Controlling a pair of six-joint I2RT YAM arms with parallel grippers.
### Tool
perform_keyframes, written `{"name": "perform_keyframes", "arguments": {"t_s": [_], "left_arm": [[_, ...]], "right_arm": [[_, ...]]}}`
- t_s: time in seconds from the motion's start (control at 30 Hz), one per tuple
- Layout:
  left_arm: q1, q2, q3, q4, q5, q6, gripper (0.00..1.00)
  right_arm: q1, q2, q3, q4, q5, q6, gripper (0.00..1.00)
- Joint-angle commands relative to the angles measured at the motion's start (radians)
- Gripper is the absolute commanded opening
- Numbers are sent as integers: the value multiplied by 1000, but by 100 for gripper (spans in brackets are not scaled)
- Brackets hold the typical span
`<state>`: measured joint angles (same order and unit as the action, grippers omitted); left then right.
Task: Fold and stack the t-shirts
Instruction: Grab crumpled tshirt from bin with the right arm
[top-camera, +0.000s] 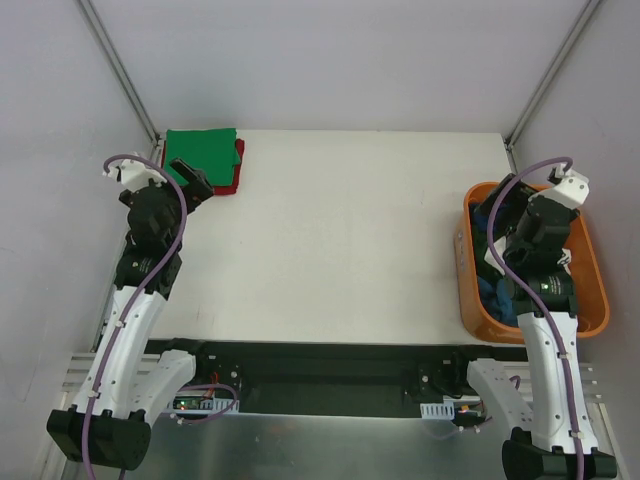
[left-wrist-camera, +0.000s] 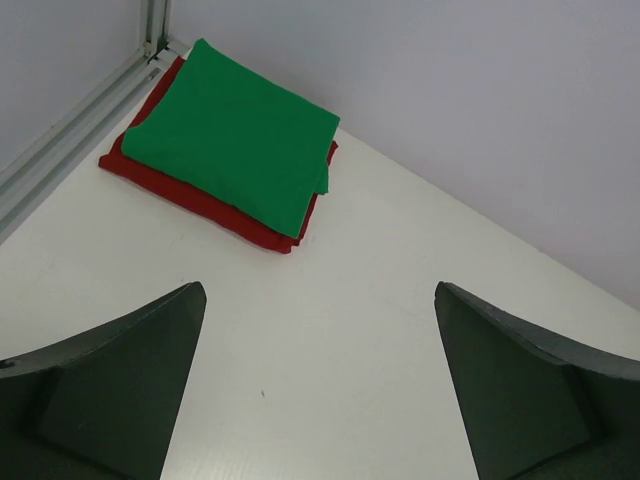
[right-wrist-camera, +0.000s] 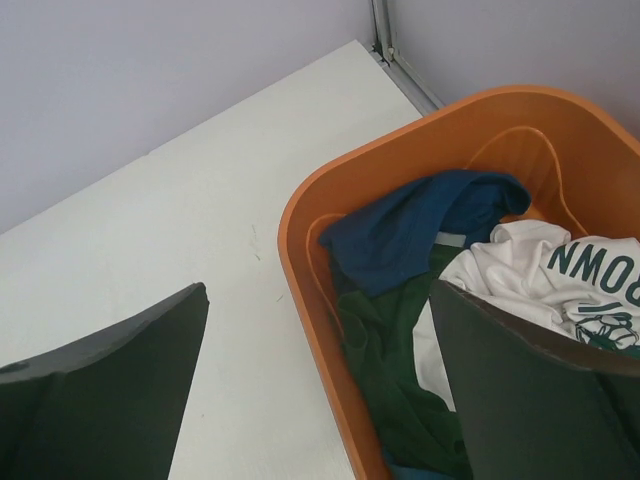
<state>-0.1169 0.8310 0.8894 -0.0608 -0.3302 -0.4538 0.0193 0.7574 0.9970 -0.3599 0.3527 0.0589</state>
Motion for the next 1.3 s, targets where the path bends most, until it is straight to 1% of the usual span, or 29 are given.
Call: {"name": "perform_keyframes", "arguments": {"t_s": [0.0, 0.07, 0.1, 0.17, 0.2, 0.23, 0.27, 0.3, 0.33, 0.37, 0.4, 0.47, 0.5, 0.57, 0.6, 0.7, 0.77, 0.87, 0.93, 1.03, 1.13, 1.23, 1.27], "left_arm": [[2, 14, 49, 10, 40, 32, 99], [2, 23, 51, 10, 42, 38, 99], [2, 26, 52, 10, 42, 41, 99], [2, 36, 52, 10, 43, 43, 99], [2, 42, 52, 10, 46, 44, 99], [2, 49, 55, 9, 49, 49, 99], [2, 52, 56, 9, 52, 50, 99], [2, 57, 57, 10, 54, 53, 99], [2, 63, 57, 9, 59, 59, 99], [2, 65, 57, 9, 63, 58, 99], [2, 66, 54, 10, 65, 58, 99], [2, 71, 51, 10, 77, 50, 99], [2, 71, 49, 10, 91, 50, 99], [2, 79, 48, 10, 132, 64, 99], [2, 82, 49, 9, 138, 69, 99], [2, 97, 49, 10, 112, 72, 99], [2, 108, 49, 10, 92, 70, 99], [2, 123, 59, 10, 98, 73, 99], [2, 134, 68, 10, 100, 72, 99], [2, 140, 68, 10, 95, 66, 99], [2, 149, 72, 10, 94, 61, 99], [2, 158, 80, 9, 71, 63, 99], [2, 158, 82, 6, 66, 63, 99]], "right_arm": [[-4, -27, 57, -24, -59, -34, 97], [-4, -30, 74, -54, -112, -137, 97], [-4, -30, 81, -94, -110, -160, 97], [-5, -6, 139, -161, -25, -139, 97], [-5, 11, 173, -265, 105, -114, 97], [-10, 46, 198, -310, 150, -93, 97], [-18, 65, 212, -338, 172, -105, 97], [-16, 83, 241, -397, 167, -105, 97], [-85, 123, 252, -424, 149, -94, 97], [-123, 144, 265, -456, 128, -62, 97], [-209, 167, 282, -505, 52, -30, 97], [-293, 235, 290, -534, -30, -18, 97], [-377, 259, 292, -547, -122, -21, 97], [-458, 328, 301, -556, -211, -18, 97], [-517, 350, 307, -563, -274, -13, 97], [-559, 436, 305, -541, -291, -28, 97], [-564, 467, 310, -541, -285, -42, 97], [-579, 534, 304, -530, -209, -48, 97], [-596, 583, 301, -521, -216, -45, 97], [-599, 631, 278, -461, -247, -48, 98], [-599, 680, 276, -449, -259, -42, 99], [-599, 703, 246, -412, -250, -39, 96], [-598, 707, 238, -401, -212, -33, 95]]}}
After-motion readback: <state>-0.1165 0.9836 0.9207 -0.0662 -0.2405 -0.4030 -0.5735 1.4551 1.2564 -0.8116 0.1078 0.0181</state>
